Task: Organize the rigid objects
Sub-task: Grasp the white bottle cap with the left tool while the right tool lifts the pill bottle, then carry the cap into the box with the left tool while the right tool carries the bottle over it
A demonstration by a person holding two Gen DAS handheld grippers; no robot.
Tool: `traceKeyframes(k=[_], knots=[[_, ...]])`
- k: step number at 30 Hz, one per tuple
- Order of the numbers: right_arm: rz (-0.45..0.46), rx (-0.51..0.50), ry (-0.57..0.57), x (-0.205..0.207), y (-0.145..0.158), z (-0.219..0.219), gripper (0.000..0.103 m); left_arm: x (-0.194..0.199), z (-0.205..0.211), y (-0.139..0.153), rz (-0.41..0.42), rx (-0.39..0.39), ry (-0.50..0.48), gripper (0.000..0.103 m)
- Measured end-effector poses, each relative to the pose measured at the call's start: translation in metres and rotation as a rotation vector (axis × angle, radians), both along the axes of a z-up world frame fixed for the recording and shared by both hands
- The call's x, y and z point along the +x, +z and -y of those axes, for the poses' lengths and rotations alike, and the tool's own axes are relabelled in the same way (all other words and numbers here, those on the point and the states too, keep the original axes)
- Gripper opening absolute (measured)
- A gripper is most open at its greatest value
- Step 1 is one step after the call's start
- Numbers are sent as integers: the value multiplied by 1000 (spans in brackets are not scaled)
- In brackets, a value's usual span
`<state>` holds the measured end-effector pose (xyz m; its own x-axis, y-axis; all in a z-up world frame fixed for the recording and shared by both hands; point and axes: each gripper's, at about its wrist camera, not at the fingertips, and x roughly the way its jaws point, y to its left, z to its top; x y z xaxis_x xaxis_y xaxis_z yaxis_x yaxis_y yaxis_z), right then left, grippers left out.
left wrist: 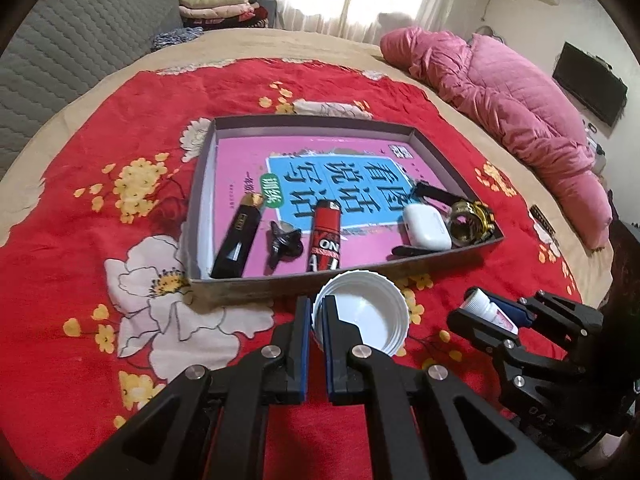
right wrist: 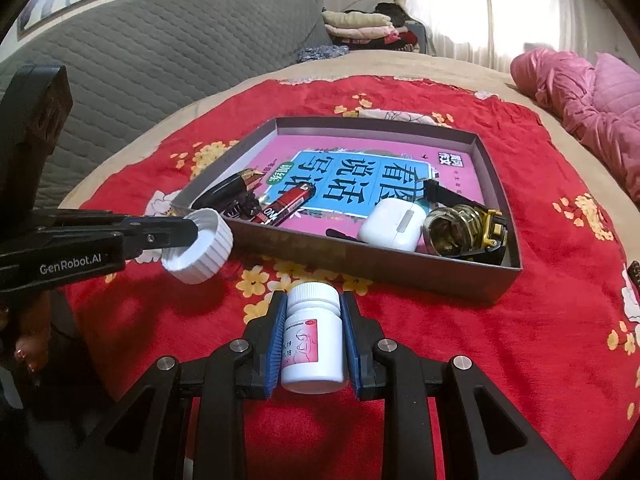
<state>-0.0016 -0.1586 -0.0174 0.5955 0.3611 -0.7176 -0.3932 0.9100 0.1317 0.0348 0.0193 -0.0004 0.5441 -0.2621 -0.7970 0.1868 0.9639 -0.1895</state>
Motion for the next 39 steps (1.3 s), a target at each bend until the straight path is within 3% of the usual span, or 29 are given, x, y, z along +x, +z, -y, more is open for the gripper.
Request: traceKeyframes(k=[15, 20, 30, 39], knots=[[88, 52, -67, 12, 35, 11, 27, 11, -8, 20, 98, -32, 57, 6], [104, 55, -103, 23, 41, 17, 27, 28, -2, 13, 85, -40, 65, 6], [108, 45, -178, 51, 35, 27, 27, 46, 10, -3, 67, -33, 52, 6], [98, -28, -178, 65, 18, 24, 27, 59, 29, -12, 62, -23, 17, 6]])
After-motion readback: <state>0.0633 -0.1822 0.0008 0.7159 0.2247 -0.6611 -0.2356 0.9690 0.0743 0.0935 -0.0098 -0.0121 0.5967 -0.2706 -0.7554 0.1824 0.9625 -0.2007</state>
